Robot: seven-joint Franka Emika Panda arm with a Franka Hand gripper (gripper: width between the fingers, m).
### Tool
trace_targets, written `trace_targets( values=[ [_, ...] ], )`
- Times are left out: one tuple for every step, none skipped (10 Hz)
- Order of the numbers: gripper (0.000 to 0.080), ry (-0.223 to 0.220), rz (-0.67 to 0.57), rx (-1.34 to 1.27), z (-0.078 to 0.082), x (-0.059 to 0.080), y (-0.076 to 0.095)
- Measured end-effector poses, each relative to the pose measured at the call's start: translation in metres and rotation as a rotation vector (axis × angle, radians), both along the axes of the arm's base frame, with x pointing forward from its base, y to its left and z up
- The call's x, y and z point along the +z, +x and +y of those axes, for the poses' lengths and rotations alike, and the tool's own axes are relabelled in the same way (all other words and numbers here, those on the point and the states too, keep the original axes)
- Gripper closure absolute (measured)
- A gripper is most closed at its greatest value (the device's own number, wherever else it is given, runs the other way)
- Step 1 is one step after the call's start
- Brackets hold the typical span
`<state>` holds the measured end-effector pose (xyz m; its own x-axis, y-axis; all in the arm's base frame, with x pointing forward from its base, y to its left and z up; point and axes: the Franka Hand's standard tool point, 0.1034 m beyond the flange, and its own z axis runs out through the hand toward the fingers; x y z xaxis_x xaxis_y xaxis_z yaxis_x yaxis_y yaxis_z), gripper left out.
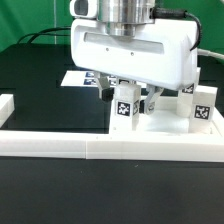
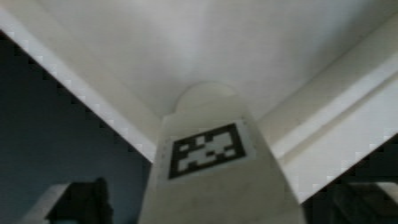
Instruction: Assemble square table
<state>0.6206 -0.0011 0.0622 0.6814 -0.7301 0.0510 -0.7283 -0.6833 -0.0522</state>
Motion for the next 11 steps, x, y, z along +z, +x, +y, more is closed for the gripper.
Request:
trace_targets(
  values=[
    [0.0276,0.001,0.000,-0.012,0.0000,-0.0001,-0.0001],
    [0.0432,0.001,0.002,-0.057,-0.0013,-0.0003,-0.0008],
    [0.0452,-0.004,0.007,-0.086,-0.0033,-0.0004,-0.0022],
    [0.0452,-0.006,0.010,-0.111,-0.0048,-0.0004,-0.0033],
    [0.0452,-0.007,0.011,-0.123,-0.0060,-0.0006,-0.0038],
    [0.0452,-0.006,0.010,-0.171,-0.0075,-0.0008,-0.0041],
    [0.0452,-0.005,0.011,-0.188,-0.0080,-0.0008,-0.0047],
    [0.0452,-0.011,0.015,-0.177,-0.0093,-0.0007,-0.0055],
    [0.0450,-0.012,0.015,-0.169,-0.0094,-0.0007,-0.0055],
    [0.0450,-0.012,0.015,-0.166,-0.0094,-0.0007,-0.0054],
    [0.0450,-0.013,0.015,-0.161,-0.0095,-0.0007,-0.0054]
  ],
)
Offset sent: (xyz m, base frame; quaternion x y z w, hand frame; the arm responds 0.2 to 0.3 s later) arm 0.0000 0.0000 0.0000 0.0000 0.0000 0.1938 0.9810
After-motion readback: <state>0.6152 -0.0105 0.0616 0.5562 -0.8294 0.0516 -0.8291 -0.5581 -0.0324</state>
